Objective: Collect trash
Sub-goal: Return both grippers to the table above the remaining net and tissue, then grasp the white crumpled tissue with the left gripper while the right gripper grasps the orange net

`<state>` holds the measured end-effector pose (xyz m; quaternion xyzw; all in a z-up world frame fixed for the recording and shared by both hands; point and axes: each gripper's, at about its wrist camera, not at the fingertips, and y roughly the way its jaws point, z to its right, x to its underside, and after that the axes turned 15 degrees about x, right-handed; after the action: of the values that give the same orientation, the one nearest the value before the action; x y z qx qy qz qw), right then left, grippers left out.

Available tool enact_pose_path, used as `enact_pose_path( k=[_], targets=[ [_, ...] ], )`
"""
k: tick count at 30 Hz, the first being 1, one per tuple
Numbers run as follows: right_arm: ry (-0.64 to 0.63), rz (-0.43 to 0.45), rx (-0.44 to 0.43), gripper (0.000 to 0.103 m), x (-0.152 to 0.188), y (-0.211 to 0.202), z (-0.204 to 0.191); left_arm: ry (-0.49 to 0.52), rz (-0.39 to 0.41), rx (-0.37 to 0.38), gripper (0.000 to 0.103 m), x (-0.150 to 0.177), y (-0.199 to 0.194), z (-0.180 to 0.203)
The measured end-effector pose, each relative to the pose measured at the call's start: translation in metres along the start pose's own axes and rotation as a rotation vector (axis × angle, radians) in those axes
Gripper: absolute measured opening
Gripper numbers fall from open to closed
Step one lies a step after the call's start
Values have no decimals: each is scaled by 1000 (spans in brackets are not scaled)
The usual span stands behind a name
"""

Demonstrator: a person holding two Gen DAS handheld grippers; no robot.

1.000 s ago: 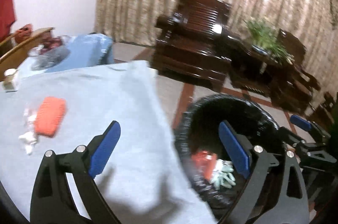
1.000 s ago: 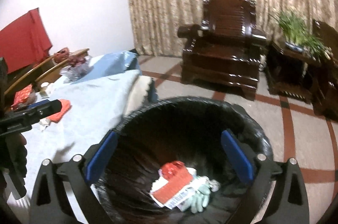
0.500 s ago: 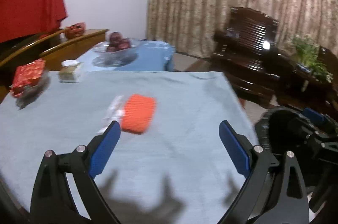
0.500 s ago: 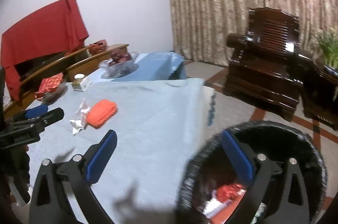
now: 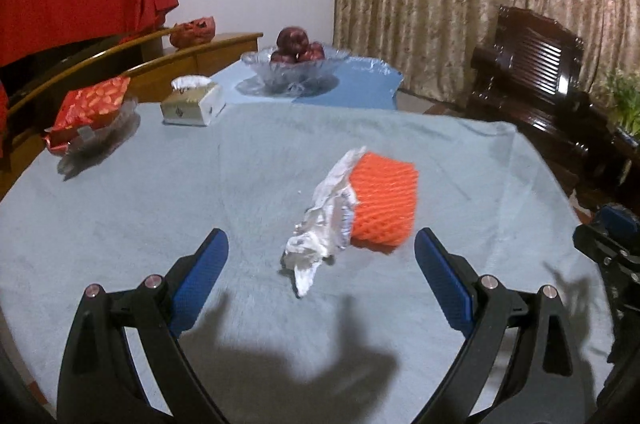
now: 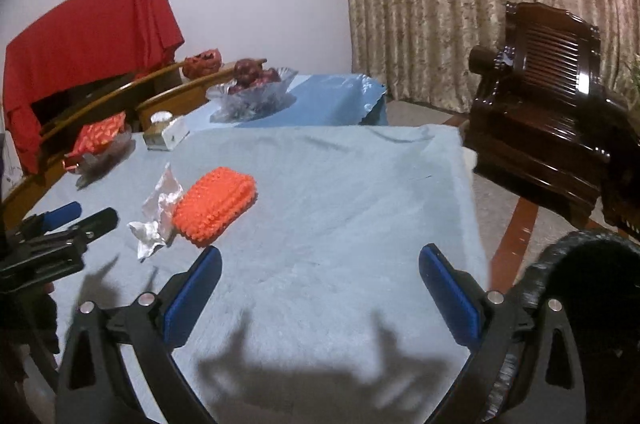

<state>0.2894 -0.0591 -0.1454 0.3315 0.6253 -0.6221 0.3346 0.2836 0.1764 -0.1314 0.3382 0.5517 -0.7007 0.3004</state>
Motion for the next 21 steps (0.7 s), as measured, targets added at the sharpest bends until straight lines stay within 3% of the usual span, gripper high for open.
enact_pose_path(
  k=[7, 13, 16, 21],
  targets=[
    [-8, -17, -11, 97, -5, 29, -14, -34, -76, 3, 91, 4, 53, -28],
    [-32, -21, -22, 97, -11, 47, -27, -73, -117, 28, 81, 6, 74, -40],
    [-39, -23, -31, 97, -12, 52, -33, -99, -131, 67, 68, 3, 81, -44],
    [-42, -29, -48, 97, -13, 58, -43, -108, -138, 112, 36, 2, 84, -45]
  ],
)
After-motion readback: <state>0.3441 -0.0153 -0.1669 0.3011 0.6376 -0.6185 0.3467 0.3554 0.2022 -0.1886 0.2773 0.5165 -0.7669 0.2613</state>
